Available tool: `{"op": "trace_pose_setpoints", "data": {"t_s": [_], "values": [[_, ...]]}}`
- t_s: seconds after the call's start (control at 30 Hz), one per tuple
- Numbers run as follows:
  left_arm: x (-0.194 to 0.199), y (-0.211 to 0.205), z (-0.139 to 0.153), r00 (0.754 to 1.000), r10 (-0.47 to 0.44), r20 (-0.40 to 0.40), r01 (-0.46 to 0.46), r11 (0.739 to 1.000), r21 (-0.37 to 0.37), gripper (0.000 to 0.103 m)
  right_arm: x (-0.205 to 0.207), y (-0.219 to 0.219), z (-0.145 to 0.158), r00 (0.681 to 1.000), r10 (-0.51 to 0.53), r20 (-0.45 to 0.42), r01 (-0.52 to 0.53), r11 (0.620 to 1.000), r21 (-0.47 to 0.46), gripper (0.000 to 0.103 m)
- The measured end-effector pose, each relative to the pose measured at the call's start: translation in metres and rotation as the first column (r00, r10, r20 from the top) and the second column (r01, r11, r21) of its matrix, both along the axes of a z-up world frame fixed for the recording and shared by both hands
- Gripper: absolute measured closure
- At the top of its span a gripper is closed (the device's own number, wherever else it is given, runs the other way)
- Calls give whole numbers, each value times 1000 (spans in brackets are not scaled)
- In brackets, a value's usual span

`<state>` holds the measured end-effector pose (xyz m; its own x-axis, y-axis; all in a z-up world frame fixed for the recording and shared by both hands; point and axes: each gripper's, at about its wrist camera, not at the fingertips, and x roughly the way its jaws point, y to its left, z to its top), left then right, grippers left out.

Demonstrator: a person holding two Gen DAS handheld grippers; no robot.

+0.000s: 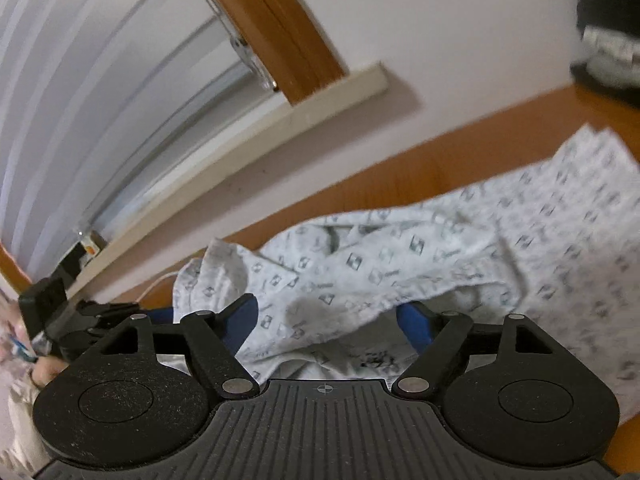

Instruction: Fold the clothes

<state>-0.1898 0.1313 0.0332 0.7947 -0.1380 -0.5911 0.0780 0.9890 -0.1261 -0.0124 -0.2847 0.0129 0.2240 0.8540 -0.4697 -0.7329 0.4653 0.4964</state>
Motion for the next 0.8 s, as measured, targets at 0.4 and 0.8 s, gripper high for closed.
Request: {"op": "trace_pose_setpoints", "data": {"t_s": [0.4,0.8], "values": [[-12,2,23,993,-13,116,33,983,-178,61,21,-30,0,981,-145,129,159,981,-107,27],[-2,-93,29,979,-177,105,191,971,-141,57,35,0,9,990,-99,98,106,992,-69,93]]}}
